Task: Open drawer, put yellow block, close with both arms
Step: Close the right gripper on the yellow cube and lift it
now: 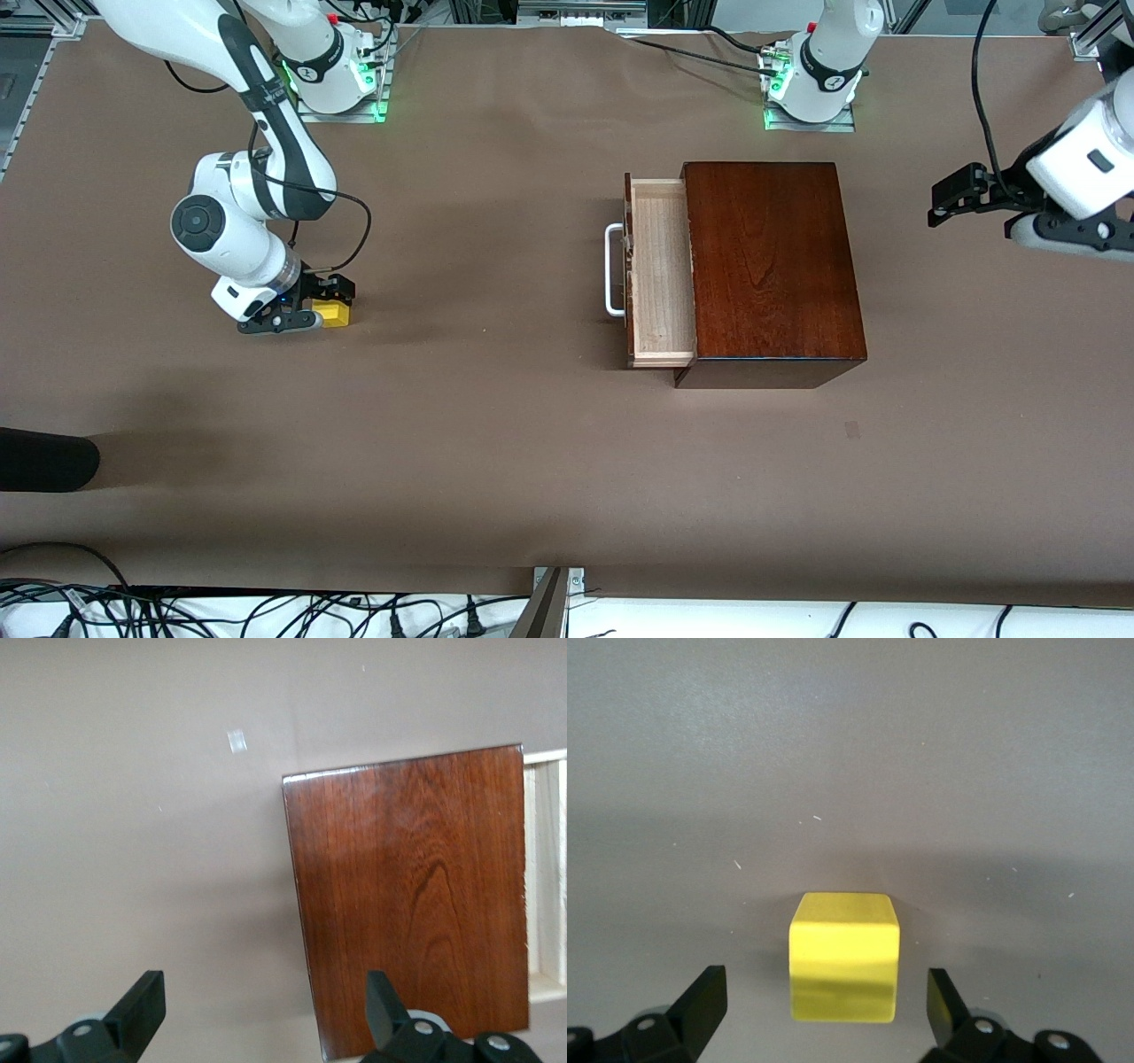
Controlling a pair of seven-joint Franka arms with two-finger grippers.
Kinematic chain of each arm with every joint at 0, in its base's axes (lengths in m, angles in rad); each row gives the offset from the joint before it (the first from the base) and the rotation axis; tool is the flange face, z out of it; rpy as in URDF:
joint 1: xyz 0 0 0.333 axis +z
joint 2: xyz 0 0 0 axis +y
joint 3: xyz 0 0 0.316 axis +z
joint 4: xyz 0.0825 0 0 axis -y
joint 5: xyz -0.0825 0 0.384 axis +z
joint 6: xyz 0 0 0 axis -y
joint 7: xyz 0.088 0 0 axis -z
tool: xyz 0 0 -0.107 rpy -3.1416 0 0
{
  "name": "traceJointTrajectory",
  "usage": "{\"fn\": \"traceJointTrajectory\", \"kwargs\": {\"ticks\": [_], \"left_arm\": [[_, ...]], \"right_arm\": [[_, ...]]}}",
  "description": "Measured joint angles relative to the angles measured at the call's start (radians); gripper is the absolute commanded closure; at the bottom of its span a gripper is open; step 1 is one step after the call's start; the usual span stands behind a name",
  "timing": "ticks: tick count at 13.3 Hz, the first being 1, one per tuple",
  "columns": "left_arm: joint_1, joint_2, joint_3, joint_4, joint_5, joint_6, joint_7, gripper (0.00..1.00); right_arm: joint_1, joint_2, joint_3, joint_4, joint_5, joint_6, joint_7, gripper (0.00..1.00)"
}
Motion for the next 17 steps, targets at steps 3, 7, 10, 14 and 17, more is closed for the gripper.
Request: {"fn": "traceJointTrajectory", "kwargs": {"ticks": [3,7,10,14,17], "left_arm": [[-0.074,-0.06,0.032,-0.081,0.036,0.043,-0.005,0.0],[-0.096,-0.044,0.065,-0.075,0.038,0.049,-0.003,0.0],[-0.104,-0.01,0.065,-0.037,0.038,0.041,-0.003,0.0],[-0.104,0.001,0.067,-0.027,0.038,0.029,-0.003,0.0],[-0.104,0.001,0.068,-0.026,0.038,0.028,-0.003,0.0]], "right_arm": [[0.0,0.024,0.0,0.0,0.0,0.024,0.0,0.07],[0.0,0.059,0.0,0.0,0.0,0.052,0.0,0.59],[0.0,0.061,0.0,0.0,0.0,0.052,0.001,0.95],[0.0,0.049,0.001,0.063,0.0,0.002,-0.001,1.0],[0.001,0.011,0.029,0.276,0.0,-0.254,-0.004,1.0]]}}
